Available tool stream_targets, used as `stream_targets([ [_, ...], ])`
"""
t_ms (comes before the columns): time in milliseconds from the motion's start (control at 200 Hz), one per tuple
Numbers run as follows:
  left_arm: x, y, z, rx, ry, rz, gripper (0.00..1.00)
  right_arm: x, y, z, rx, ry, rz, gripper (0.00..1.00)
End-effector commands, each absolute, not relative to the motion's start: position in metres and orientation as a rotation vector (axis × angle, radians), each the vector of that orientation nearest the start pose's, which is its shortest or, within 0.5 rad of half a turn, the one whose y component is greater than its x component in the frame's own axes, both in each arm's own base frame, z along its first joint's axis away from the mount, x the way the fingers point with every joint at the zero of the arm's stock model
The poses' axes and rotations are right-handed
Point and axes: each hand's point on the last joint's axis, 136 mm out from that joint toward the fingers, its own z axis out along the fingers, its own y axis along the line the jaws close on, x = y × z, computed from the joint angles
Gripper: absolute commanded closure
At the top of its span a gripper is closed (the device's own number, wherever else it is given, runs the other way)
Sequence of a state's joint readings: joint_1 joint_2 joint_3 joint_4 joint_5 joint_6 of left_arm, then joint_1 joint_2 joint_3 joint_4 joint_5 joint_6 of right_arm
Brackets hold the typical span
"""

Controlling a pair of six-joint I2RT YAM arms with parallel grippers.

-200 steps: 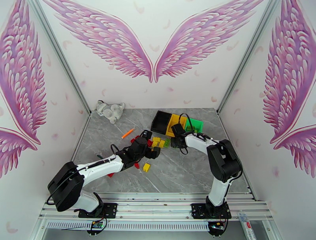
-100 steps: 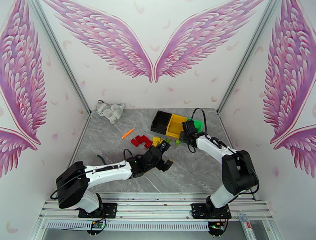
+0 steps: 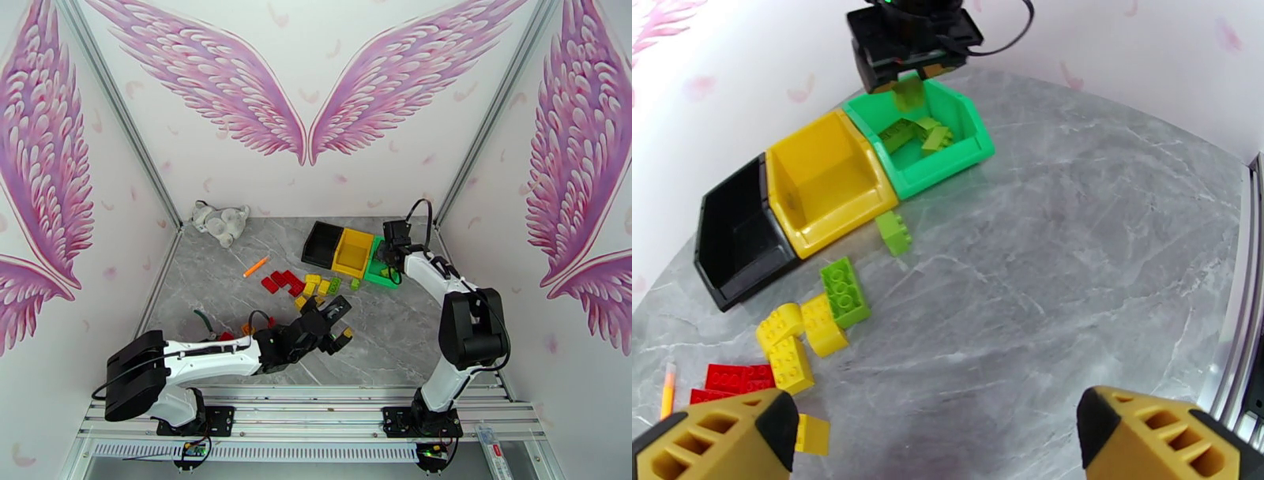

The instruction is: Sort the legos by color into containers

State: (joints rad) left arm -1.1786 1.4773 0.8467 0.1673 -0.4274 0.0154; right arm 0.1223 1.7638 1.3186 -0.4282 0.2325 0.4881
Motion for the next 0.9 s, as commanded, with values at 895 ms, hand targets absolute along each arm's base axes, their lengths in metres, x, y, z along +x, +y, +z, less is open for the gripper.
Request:
stream_targets([
  [895,0.295,-0.291,0.194,0.446,1.923,-0.328,0.01,0.439,0.136,0.086,0.162,2.505,0.066,0.34],
])
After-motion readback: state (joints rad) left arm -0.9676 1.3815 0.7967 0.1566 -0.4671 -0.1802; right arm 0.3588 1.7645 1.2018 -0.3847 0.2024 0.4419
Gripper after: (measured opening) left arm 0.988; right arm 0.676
